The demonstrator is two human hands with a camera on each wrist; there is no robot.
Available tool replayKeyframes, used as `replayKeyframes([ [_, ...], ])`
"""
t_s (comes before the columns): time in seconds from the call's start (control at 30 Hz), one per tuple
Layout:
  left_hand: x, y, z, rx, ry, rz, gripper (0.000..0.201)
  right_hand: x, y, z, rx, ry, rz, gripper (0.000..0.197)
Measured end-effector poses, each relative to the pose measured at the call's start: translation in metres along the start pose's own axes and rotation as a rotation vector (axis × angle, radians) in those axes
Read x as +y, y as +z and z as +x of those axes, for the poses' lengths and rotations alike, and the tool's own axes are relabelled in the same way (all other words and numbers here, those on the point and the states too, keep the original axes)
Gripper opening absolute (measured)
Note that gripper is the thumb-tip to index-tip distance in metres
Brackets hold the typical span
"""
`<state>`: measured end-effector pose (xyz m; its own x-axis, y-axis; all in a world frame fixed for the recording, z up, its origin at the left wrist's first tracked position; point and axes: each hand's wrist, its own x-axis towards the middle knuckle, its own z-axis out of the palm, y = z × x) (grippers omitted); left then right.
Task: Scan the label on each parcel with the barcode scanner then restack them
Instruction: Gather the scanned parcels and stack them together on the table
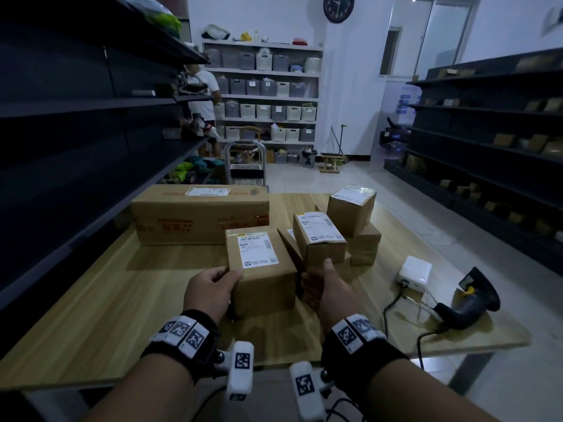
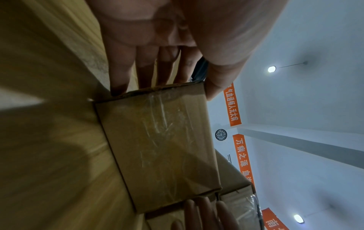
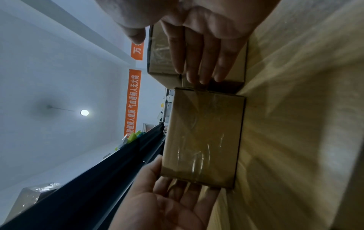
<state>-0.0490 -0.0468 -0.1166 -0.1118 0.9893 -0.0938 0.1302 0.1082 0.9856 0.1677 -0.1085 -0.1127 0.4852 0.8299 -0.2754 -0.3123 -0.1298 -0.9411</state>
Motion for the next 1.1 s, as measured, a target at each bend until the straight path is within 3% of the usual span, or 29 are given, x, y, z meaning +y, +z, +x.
replayKeyframes([
  [0.13, -0.002, -0.012, -0.005, -0.024, 0.020, -0.001, 0.001, 0.020, 0.014, -0.006, -0.060, 0.034, -0.035, 0.053],
  [0.4, -0.015, -0.078, 0.017, 0.075, -0.016, 0.009, 0.008, 0.034, 0.085, -0.008, -0.203, 0.013, -0.108, 0.052],
  [0.63, -0.020, -0.145, 0.032, 0.192, -0.061, -0.017, 0.011, 0.064, 0.161, -0.022, -0.351, -0.104, -0.253, 0.053],
  [0.73, -0.020, -0.174, 0.043, 0.207, -0.080, -0.019, 0.013, 0.067, 0.191, -0.029, -0.398, -0.126, -0.264, 0.066],
  [0.83, -0.023, -0.200, 0.065, 0.225, -0.111, 0.004, 0.040, 0.069, 0.217, -0.033, -0.460, -0.137, -0.290, 0.075],
  [0.9, -0.025, -0.216, 0.080, 0.232, -0.119, -0.013, 0.046, 0.070, 0.231, -0.035, -0.509, -0.129, -0.313, 0.076],
  [1.1, -0.001, -0.236, 0.101, 0.156, -0.131, 0.056, 0.024, 0.063, 0.258, -0.033, -0.552, -0.103, -0.351, 0.062],
])
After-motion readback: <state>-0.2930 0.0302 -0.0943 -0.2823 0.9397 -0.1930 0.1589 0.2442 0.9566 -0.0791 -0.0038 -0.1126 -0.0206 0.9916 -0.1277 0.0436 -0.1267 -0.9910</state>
